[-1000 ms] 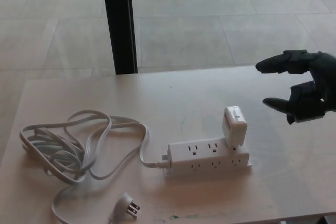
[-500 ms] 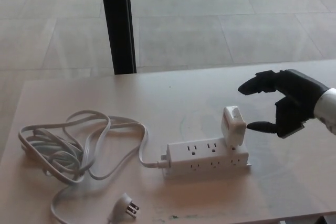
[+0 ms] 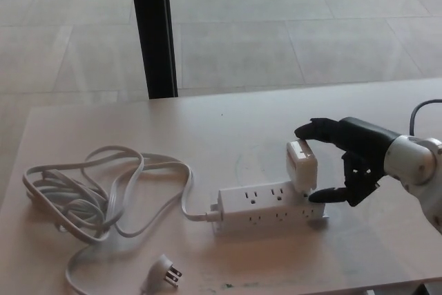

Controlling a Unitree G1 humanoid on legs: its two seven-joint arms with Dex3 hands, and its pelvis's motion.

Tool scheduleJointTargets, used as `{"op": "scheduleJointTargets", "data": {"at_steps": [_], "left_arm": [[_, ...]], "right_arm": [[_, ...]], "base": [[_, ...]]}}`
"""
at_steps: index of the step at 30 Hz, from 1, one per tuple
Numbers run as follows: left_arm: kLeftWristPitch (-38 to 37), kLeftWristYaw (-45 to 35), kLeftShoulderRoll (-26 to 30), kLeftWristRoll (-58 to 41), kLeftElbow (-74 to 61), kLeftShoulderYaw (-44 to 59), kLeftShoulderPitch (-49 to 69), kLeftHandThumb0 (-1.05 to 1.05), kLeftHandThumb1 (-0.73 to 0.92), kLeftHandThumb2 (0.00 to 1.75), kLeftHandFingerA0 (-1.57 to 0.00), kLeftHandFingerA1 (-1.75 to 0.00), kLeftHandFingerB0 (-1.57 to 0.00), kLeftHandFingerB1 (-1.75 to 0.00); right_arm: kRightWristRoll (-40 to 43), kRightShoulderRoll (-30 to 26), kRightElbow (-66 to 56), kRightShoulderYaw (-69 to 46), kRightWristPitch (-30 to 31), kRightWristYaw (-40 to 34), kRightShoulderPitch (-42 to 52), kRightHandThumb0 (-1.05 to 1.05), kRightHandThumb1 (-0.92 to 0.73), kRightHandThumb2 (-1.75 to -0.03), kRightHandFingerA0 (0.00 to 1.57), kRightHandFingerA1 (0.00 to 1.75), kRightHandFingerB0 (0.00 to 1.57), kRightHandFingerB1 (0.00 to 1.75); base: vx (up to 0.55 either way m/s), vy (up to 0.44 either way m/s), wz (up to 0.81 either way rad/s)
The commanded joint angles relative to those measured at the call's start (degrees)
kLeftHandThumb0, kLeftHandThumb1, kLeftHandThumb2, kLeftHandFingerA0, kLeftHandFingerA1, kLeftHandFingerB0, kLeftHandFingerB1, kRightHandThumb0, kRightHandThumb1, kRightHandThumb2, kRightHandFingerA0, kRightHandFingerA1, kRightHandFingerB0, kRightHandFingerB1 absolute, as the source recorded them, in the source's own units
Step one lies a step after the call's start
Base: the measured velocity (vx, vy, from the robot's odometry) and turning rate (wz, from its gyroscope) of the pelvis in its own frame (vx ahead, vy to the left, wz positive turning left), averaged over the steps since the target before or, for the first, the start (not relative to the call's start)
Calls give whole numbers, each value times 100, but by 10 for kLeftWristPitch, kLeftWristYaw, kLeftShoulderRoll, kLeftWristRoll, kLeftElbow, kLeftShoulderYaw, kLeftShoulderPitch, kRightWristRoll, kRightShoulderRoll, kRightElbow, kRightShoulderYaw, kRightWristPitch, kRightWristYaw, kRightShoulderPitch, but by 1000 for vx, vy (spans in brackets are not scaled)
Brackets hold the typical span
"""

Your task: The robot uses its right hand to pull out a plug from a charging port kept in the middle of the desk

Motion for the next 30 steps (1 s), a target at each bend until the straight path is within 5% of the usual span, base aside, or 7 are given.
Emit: {"op": "scheduleJointTargets", "data": {"at_steps": [1,4,9,10,12,26,30], "left_arm": [[-17,10,10,-2,-1,-9,4,-52,52,56,-97,-97,-68,-42],[-21,5,11,-2,-1,-13,6,-52,52,57,-96,-98,-68,-42],[-20,7,11,-2,0,-14,5,-51,53,57,-96,-98,-68,-42],[-20,7,9,-4,0,-14,4,-52,53,57,-98,-103,-69,-42],[-19,10,9,-4,2,-15,3,-52,53,56,-97,-102,-70,-42],[-25,8,10,-4,4,-22,0,-51,53,56,-97,-96,-73,-43],[-33,2,10,-1,-1,-27,6,-51,54,57,-94,-89,-75,-43]], "right_arm": [[-35,11,13,-2,-23,9,11,-85,-51,-61,76,155,10,29],[-40,19,15,-16,-36,-10,19,-86,-44,-82,89,139,10,42],[-51,40,36,-35,-52,-37,20,-65,-53,-59,84,139,25,34],[-57,47,40,-38,-47,-45,18,-71,-46,-80,92,125,21,45],[-64,53,45,-40,-47,-46,14,-60,-56,-57,87,136,27,34],[-86,95,101,-57,-86,-67,-44,-37,-62,-59,75,127,54,46],[-98,90,89,-50,-74,-43,-52,-24,-66,-64,78,145,82,56]], "base": [[0,0,0],[0,0,0],[0,0,0],[0,0,0],[0,0,0],[0,0,0],[0,0,0]]}}
